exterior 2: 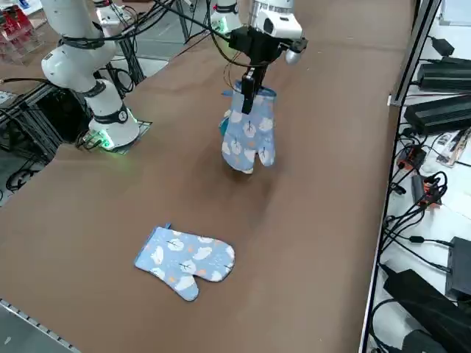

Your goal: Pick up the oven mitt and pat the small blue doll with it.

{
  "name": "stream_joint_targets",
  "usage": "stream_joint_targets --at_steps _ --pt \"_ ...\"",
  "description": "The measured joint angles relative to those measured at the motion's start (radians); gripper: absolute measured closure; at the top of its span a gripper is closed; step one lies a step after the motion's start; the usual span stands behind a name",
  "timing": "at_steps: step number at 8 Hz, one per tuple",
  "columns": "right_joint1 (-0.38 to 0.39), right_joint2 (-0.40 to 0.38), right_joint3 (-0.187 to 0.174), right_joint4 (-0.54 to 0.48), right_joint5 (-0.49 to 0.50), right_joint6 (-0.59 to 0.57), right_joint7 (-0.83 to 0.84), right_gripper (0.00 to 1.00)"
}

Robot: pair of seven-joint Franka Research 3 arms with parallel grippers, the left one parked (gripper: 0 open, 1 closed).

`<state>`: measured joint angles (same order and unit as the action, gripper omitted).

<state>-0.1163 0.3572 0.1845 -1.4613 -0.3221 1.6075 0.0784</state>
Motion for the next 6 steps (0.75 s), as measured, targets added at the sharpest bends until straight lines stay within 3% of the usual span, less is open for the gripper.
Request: stream_joint_targets --at_steps 4,6 --pt "-0.035 0.005 -0.027 0.046 -0.021 -0.058 0.002 0.97" --pt "-0.026 0.018 -0.021 0.045 -0.012 -0.107 0.039 0.97"
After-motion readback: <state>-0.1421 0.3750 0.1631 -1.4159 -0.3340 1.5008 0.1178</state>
